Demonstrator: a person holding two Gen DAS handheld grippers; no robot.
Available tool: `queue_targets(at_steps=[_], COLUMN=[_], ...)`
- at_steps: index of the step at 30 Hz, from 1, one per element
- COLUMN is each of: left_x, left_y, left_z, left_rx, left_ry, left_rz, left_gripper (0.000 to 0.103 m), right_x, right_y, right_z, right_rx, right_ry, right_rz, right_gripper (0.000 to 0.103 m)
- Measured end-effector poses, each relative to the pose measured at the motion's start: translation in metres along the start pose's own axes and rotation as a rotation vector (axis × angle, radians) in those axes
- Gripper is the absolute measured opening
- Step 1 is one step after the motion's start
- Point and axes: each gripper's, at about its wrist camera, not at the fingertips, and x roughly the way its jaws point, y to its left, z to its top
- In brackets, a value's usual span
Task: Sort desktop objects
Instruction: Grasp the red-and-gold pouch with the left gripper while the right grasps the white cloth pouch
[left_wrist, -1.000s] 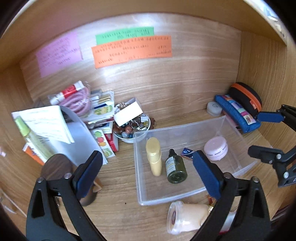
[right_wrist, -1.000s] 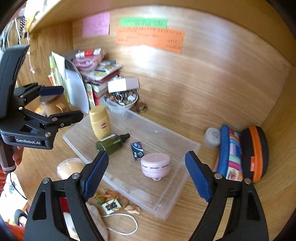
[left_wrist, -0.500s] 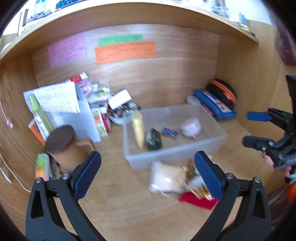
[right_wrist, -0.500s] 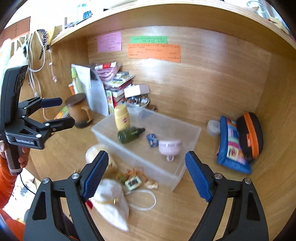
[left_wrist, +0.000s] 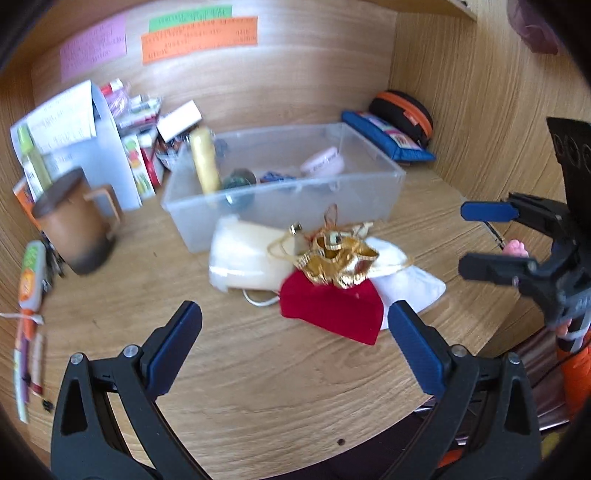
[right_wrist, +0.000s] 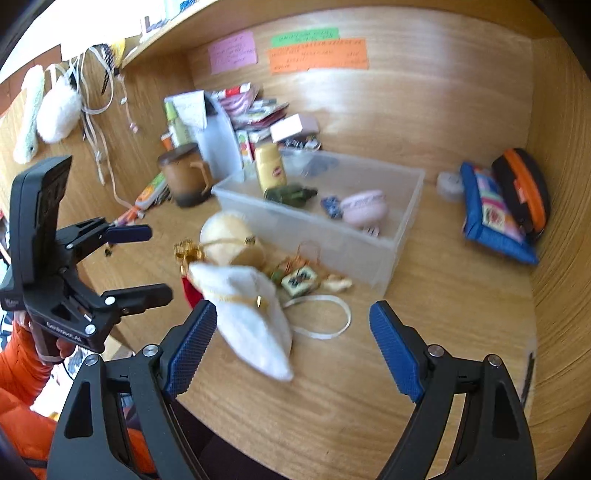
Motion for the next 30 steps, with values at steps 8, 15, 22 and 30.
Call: queue_targets(at_steps=[8, 15, 22, 30], left_x=[0.033, 0.039, 0.043, 0.046], left_y=[0.000, 0.018, 0.033, 0.039], left_z=[0.001, 0.001, 0.004, -0.002], left_rx=[-0.049, -0.106, -0.137, -0.136], left_ry=[0.047, 0.042, 0.052, 0.063], left_rz=[-0.020, -0.083, -0.120, -0.101], left_gripper=[0.102, 0.102, 0.075, 0.054], right_x=[0.033, 0.061, 0.093, 0.089], right_y=[0.001, 0.017, 0.019, 0.018], right_z=[-0.017, -0.012, -0.001, 0.000], right_rx=[0.023, -0.016, 0.026, 0.065], right_ry=[0.074, 0.104, 0.158, 0.127], right_rz=[0.079, 0.100, 0.133, 0.111], right_gripper=[0.082, 0.075, 0.048, 0.031])
